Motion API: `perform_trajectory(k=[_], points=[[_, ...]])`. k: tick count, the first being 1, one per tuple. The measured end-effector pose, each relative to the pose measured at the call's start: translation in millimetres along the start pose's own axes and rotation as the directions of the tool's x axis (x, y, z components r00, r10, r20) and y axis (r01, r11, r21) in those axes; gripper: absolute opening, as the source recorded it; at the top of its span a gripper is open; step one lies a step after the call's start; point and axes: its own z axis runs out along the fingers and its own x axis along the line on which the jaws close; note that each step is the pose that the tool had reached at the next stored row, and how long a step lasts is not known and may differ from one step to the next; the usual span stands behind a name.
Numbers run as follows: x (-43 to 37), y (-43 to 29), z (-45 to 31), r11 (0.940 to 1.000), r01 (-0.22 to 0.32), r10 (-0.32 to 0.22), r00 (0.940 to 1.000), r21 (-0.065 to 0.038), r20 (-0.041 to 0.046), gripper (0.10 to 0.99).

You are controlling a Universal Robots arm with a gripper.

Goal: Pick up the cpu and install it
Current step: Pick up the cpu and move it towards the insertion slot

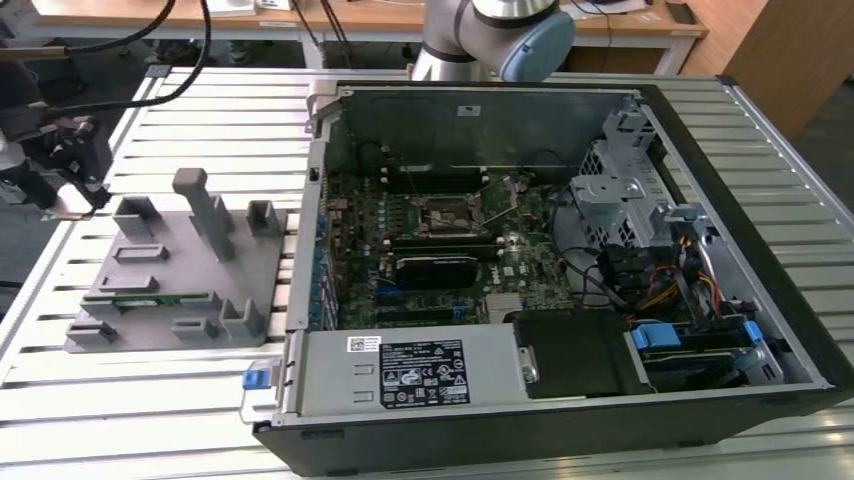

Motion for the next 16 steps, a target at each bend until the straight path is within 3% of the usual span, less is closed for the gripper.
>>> perform_trajectory(k=[16], points=[[0.2, 2.7, -70.5, 1.0000, 0.000, 0.000, 1.0000, 0.000, 0.0000, 0.537]])
